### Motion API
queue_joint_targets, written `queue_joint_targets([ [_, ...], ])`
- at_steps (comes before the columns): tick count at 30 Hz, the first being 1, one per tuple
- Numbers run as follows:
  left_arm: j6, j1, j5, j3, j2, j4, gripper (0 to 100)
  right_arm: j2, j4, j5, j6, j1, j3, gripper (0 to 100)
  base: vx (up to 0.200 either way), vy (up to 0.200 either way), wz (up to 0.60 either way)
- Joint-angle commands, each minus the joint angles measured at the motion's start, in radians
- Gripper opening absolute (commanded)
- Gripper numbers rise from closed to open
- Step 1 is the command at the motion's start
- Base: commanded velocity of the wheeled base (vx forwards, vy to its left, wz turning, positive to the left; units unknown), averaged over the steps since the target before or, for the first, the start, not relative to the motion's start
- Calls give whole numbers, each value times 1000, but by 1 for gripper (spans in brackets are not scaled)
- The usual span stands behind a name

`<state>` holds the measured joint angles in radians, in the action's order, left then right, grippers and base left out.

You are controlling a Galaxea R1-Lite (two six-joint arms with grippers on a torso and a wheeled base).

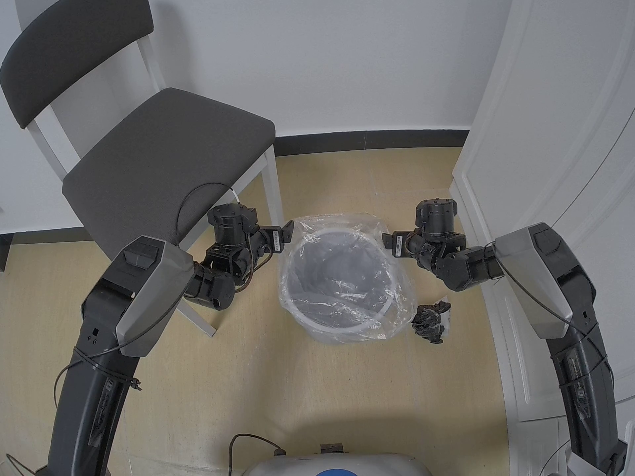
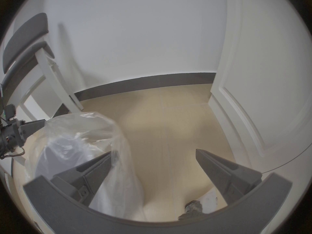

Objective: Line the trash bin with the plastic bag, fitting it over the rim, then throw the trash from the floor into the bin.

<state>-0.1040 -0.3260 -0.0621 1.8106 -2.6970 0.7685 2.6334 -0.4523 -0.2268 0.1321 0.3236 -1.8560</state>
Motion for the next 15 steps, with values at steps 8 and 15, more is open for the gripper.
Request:
queue_joint_targets([
  [8, 3, 10, -28, 116, -81, -87, 100, 109, 7, 0, -5, -6, -135, 100, 0, 0, 0],
  [15, 10, 10, -30, 110, -92, -114, 100, 143, 15, 1, -6, -24, -144, 100, 0, 0, 0],
])
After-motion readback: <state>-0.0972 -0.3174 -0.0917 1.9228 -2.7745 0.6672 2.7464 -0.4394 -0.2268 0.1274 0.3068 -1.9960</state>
